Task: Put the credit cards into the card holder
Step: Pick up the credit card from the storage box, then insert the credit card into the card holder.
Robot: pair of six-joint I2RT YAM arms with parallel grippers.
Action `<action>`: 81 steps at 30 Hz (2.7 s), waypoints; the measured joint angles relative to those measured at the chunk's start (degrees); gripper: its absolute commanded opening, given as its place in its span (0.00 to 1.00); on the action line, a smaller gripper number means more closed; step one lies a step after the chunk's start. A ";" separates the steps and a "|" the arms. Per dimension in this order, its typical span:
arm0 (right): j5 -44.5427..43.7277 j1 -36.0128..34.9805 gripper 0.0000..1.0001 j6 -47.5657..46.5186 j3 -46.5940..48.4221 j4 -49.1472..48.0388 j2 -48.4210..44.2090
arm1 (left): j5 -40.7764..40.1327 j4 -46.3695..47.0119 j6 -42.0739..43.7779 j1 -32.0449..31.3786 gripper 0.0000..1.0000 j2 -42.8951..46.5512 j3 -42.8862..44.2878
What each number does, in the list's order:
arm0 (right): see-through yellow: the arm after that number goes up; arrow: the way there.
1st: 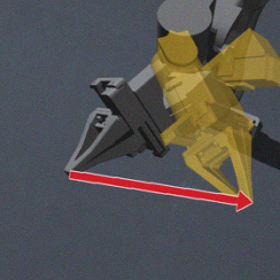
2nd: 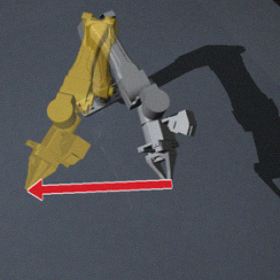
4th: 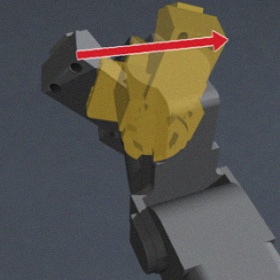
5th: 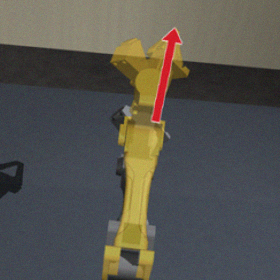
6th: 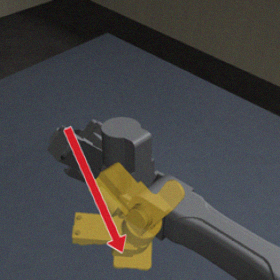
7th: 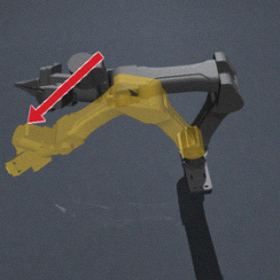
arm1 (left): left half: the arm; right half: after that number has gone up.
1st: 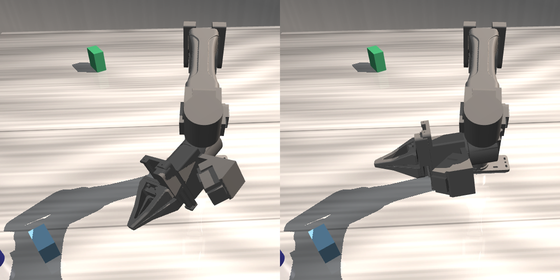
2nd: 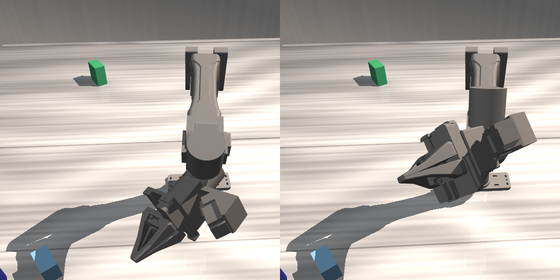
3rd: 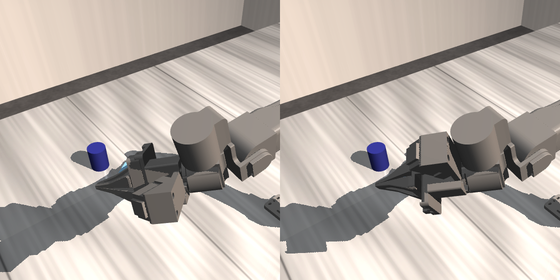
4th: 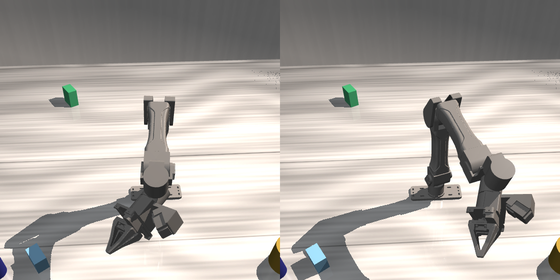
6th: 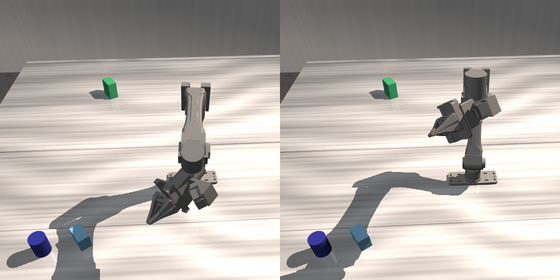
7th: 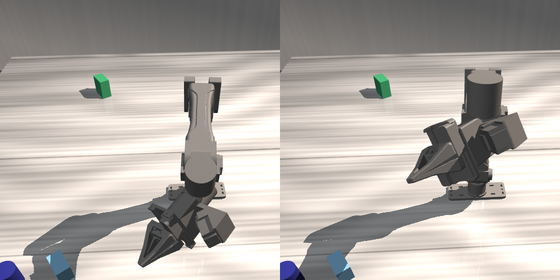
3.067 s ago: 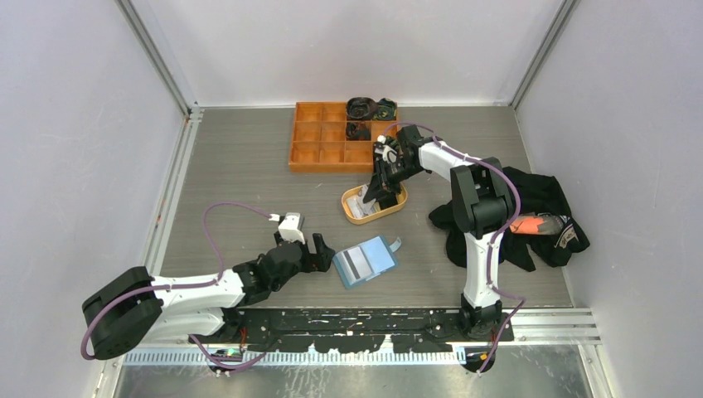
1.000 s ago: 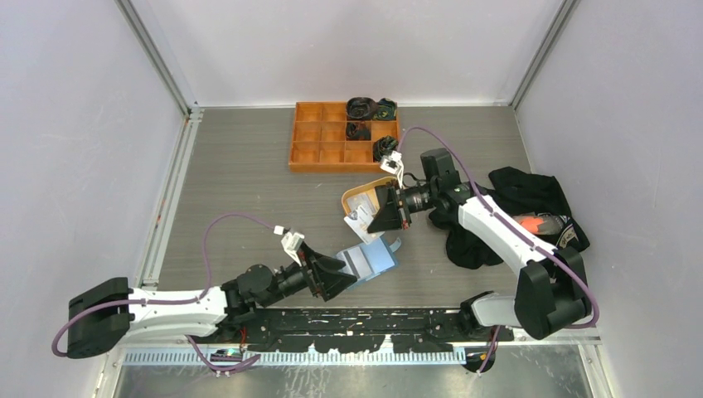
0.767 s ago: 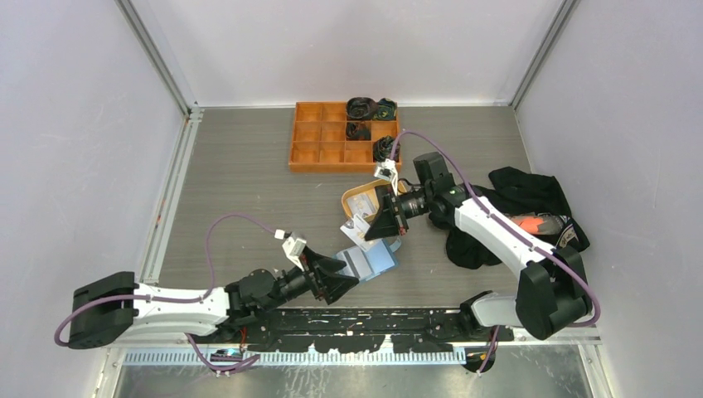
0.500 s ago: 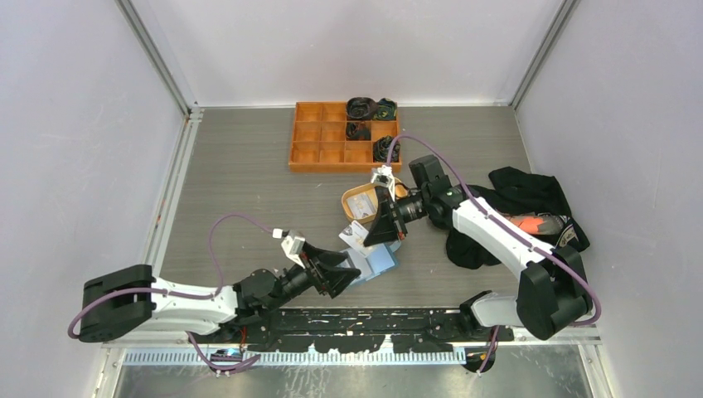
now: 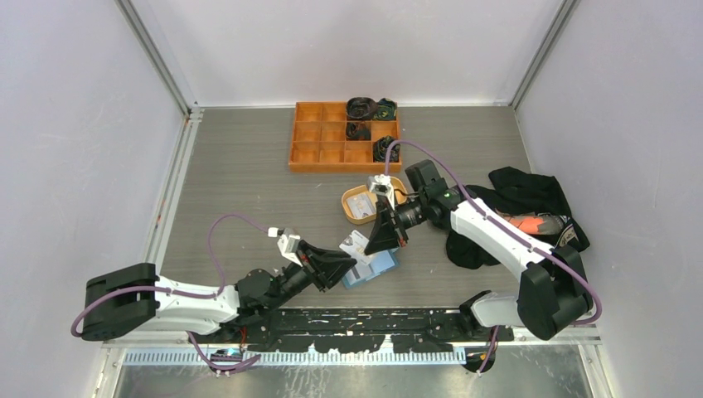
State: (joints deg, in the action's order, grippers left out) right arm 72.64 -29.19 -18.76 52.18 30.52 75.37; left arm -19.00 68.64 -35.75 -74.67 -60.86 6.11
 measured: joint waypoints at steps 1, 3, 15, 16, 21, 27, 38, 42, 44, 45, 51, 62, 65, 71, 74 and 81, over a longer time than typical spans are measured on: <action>0.09 -0.02 0.01 -0.57 0.00 0.24 0.00 | 0.00 -0.09 0.02 0.00 0.33 0.00 0.00; 0.11 -0.20 0.01 -1.66 0.00 0.87 0.00 | 0.00 -0.31 0.02 0.00 0.33 0.00 0.07; 0.61 -1.84 0.28 -7.17 0.00 4.72 0.15 | 0.13 -0.22 0.15 0.76 0.00 -0.66 1.49; 0.50 -1.81 0.43 -7.67 0.00 5.07 0.17 | 0.31 -0.15 0.33 0.87 0.00 -0.81 1.49; -4.48 -1.81 0.99 -16.11 1.55 12.28 0.22 | 1.09 -2.67 0.13 2.12 0.00 0.90 0.90; -13.94 -0.63 0.99 -30.08 4.81 21.94 -0.61 | 5.88 -28.87 -3.69 8.24 0.00 19.02 0.52; -30.47 -0.31 0.99 -41.18 -2.01 20.68 -5.55 | 16.37 -54.55 -12.33 16.31 0.00 29.46 2.69; -32.11 -0.37 1.00 -50.86 -6.12 20.37 -5.86 | 20.33 -50.38 -15.74 17.46 0.00 18.25 2.73; -33.16 -0.57 0.99 -54.40 -7.89 20.79 -5.29 | 22.43 -47.08 -17.00 17.66 0.00 11.43 3.19; -33.70 -0.76 0.99 -55.65 -8.26 20.92 -4.74 | 23.50 -45.00 -17.84 17.90 0.00 7.93 3.32; -38.40 -2.34 0.93 -57.57 -9.51 16.02 -2.36 | 28.70 -30.62 -22.18 20.35 0.00 -6.88 4.28; -48.13 -5.84 0.79 -53.53 -9.73 7.50 4.17 | 30.58 -23.47 -26.77 23.85 0.00 -13.18 7.80; -49.31 -6.36 0.76 -53.11 -9.73 6.60 4.28 | 30.60 -23.06 -27.41 24.46 0.00 -15.12 8.04; -50.29 -8.20 0.65 -53.11 -9.73 6.19 5.31 | 31.21 -22.58 -29.05 25.70 0.00 -19.63 8.94; -50.31 -9.51 0.61 -53.22 -9.70 6.56 6.47 | 32.15 -20.31 -30.32 25.97 0.00 -22.53 9.31; -50.21 -11.19 0.56 -54.23 -8.57 9.01 7.80 | 34.49 -12.04 -34.53 26.91 0.00 -30.38 8.92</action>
State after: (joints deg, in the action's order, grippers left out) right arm 22.44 -40.38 -72.99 43.62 39.53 83.18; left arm 15.49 56.60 -70.28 -47.77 -91.24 15.03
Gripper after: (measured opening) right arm 0.569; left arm 0.009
